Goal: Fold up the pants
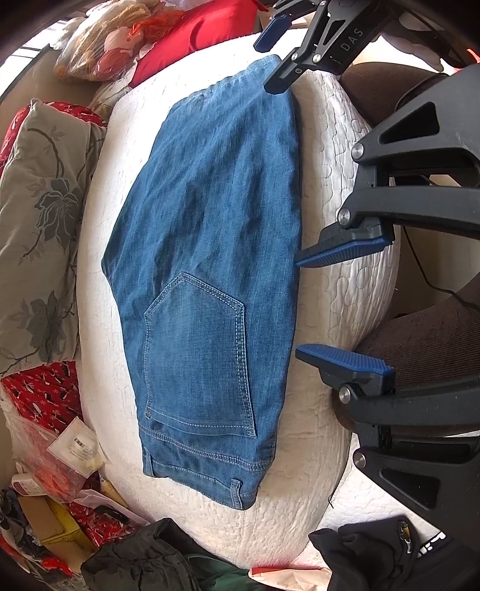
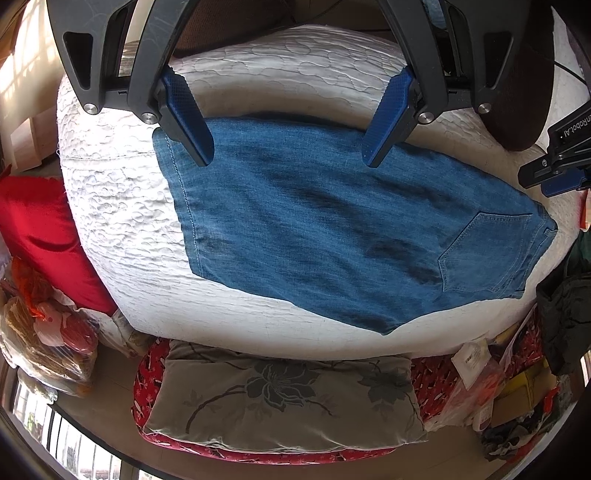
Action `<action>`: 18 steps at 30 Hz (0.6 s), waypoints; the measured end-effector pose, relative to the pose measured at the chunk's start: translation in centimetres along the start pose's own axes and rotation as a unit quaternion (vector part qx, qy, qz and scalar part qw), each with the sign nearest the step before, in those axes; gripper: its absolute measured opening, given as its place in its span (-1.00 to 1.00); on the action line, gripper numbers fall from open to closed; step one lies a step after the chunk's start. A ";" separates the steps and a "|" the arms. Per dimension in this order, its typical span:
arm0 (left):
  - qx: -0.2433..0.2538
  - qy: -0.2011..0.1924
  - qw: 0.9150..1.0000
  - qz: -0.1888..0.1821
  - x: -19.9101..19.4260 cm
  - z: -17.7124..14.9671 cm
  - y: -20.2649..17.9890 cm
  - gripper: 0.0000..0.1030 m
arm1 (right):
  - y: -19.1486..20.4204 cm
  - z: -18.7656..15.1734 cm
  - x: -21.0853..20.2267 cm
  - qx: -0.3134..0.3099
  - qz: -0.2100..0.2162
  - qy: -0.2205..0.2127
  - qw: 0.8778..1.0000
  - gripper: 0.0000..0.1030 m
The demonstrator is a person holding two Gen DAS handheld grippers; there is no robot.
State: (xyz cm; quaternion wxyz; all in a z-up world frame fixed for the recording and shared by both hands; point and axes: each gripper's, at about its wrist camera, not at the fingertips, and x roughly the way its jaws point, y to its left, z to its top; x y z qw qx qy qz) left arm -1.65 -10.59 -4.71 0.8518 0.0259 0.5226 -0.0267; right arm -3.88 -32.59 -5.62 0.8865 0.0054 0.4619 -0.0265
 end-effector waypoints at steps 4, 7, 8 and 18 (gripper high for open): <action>-0.010 0.024 1.000 -0.012 0.8 1.8 2.3 -0.20 | -5.6 0.7 1.4 0.095 0.034 0.027 0.995 0.63; -0.053 0.034 0.998 -0.010 1.4 4.4 6.9 -0.20 | -11.5 1.7 2.3 0.182 0.042 0.030 0.982 0.63; -0.075 0.041 0.996 -0.012 1.8 5.3 8.9 -0.20 | -13.2 2.2 2.7 0.204 0.044 0.029 0.978 0.63; -0.253 0.123 0.959 -0.037 9.5 13.9 27.8 -0.20 | -18.7 8.1 11.6 0.270 0.068 0.069 0.958 0.63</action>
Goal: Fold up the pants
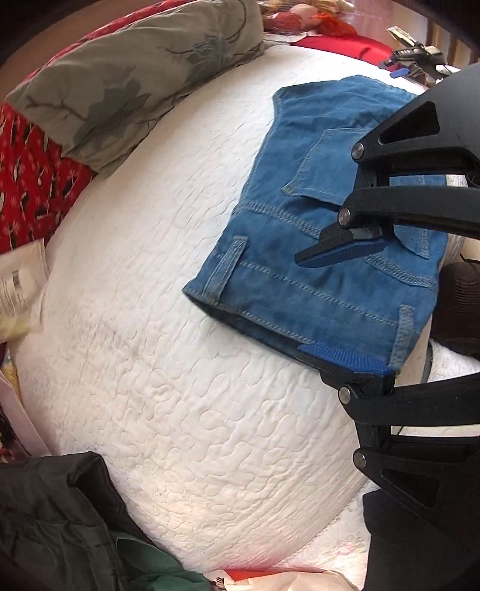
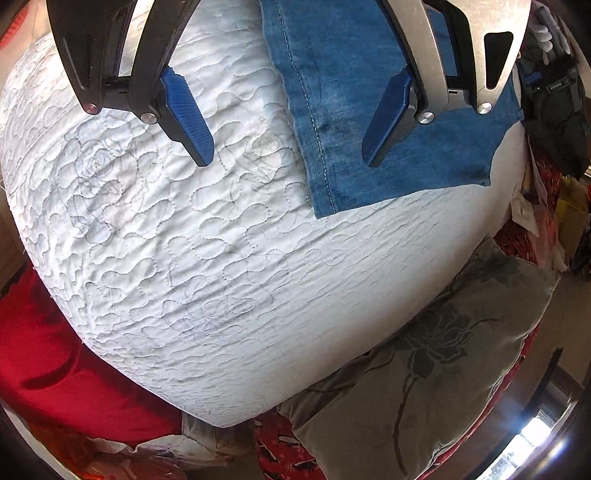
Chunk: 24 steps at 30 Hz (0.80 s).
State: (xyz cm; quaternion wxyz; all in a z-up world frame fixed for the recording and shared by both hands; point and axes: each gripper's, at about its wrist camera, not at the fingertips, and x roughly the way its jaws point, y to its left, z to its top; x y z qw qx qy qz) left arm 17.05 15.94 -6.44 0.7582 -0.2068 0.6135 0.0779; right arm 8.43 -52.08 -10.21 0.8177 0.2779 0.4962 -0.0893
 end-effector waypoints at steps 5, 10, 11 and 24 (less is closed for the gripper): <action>-0.041 0.042 0.998 -0.025 3.8 2.4 1.0 -0.20 | 0.3 1.4 2.9 0.018 0.009 0.018 1.000 0.63; -0.056 0.057 0.994 -0.069 5.9 3.4 0.8 -0.20 | 1.0 2.0 4.2 0.009 0.017 0.023 1.000 0.66; -0.054 0.059 0.995 -0.067 6.1 3.5 0.6 -0.20 | 1.2 2.0 4.3 0.003 0.023 0.023 0.999 0.66; 0.029 -0.017 0.991 0.129 6.2 4.4 -4.3 -0.36 | 4.7 2.8 4.7 -0.100 -0.028 0.006 0.995 -0.72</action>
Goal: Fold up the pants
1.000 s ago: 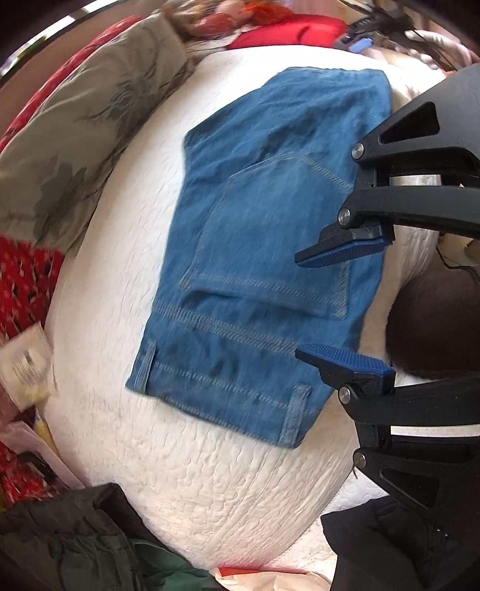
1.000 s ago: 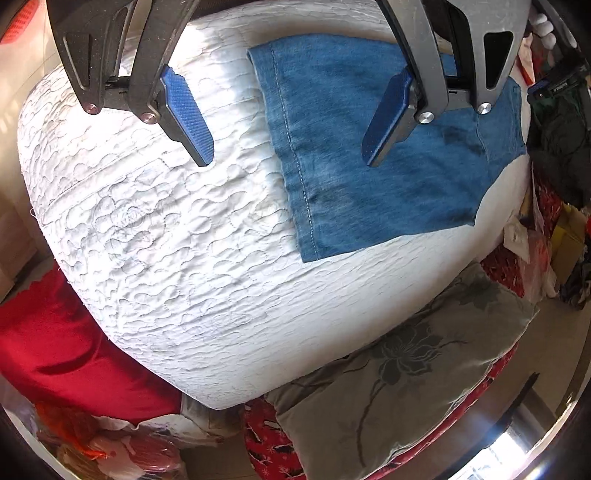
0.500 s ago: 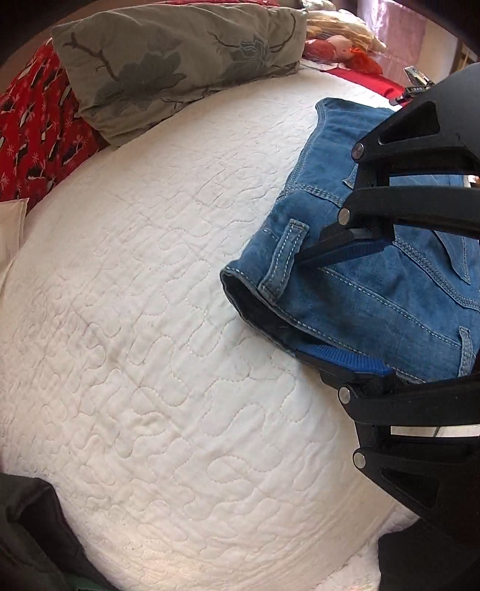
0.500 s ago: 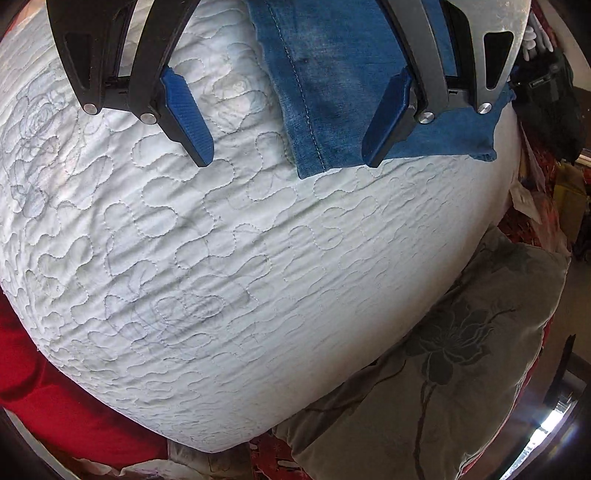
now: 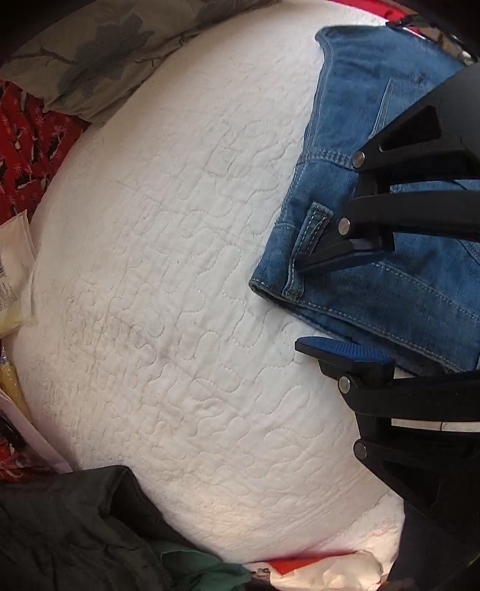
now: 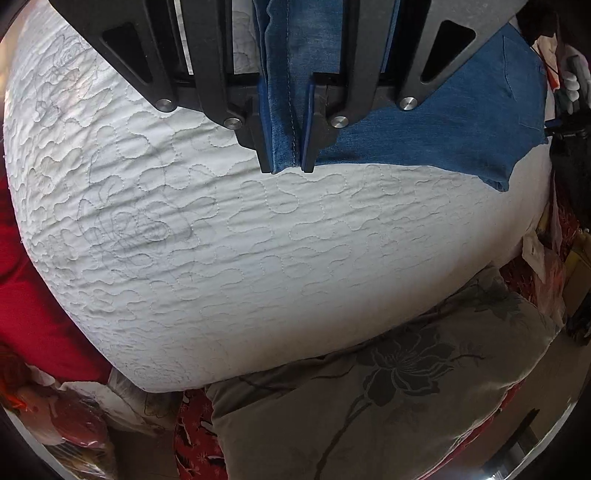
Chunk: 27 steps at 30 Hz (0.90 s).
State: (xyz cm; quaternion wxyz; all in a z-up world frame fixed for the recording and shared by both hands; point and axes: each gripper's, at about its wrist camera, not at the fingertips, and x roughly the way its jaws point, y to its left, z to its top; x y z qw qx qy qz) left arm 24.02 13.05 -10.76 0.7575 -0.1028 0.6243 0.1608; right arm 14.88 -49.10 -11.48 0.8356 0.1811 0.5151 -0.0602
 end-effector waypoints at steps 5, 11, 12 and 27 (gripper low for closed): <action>-0.022 0.000 1.000 0.001 0.3 0.0 0.7 -0.36 | 1.1 -1.0 1.0 -0.027 -0.039 -0.005 0.999 -0.61; -0.058 -0.003 0.997 -0.057 -2.5 -1.8 5.2 -0.36 | -1.6 -3.0 -3.1 0.037 0.013 -0.014 0.999 -0.29; -0.059 -0.009 0.996 -0.064 -3.2 -2.5 5.8 -0.36 | -2.2 -3.7 -4.0 0.046 0.021 -0.015 0.999 -0.17; 0.178 -0.010 0.970 -0.167 -11.0 -13.7 -10.3 -0.36 | -9.0 -19.3 -8.1 0.273 0.180 0.002 0.945 0.26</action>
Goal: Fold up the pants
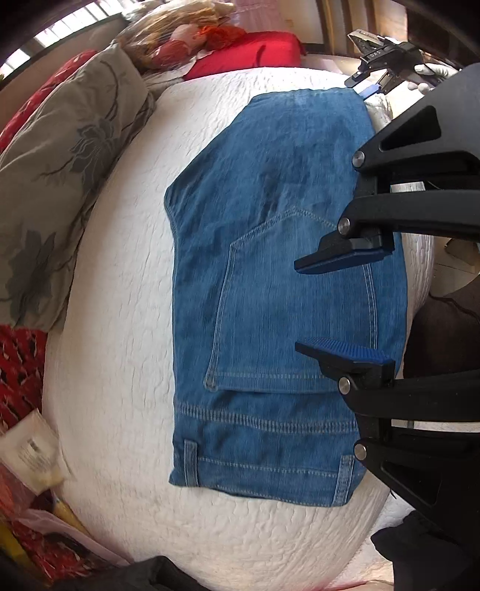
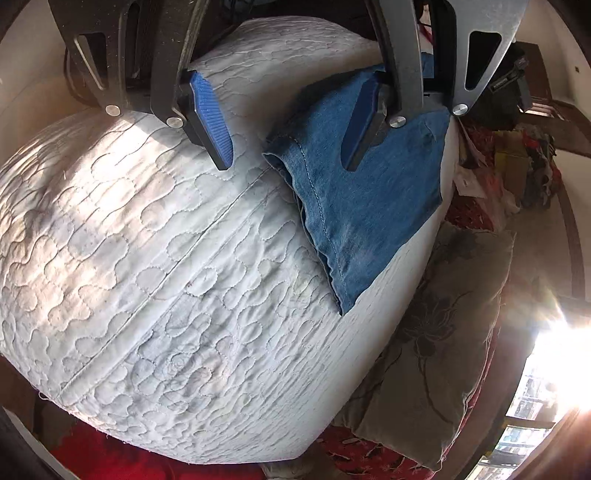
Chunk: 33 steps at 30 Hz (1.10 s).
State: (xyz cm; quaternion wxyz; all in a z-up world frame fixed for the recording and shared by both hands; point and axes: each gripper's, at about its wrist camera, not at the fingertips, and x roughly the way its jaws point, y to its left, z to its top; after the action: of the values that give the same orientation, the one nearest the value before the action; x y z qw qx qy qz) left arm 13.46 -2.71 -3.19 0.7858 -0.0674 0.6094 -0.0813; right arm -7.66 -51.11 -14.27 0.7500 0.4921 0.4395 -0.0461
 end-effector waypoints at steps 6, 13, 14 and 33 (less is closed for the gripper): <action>0.076 0.035 0.996 -0.006 1.1 -0.6 -8.0 -0.36 | 0.2 -1.0 3.9 0.042 0.082 0.033 0.995 0.27; 0.139 0.030 0.990 0.026 1.4 -3.4 -11.5 -0.35 | 3.8 0.2 -2.5 -0.016 0.086 -0.077 0.993 -0.47; 0.140 0.028 0.989 0.031 1.6 -3.7 -11.2 -0.35 | 4.4 0.2 -4.0 -0.043 0.066 -0.101 0.992 -0.47; 0.003 0.044 0.999 -0.019 1.1 -3.1 -2.3 -0.36 | -1.1 -2.4 4.3 0.101 0.092 -0.005 0.991 0.10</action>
State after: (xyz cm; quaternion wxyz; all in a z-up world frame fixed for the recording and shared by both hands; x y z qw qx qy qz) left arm 10.63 -5.22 -4.49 0.7568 -0.0727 0.6417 -0.1009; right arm -7.08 -48.28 -18.37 0.6994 0.6035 0.3822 -0.0237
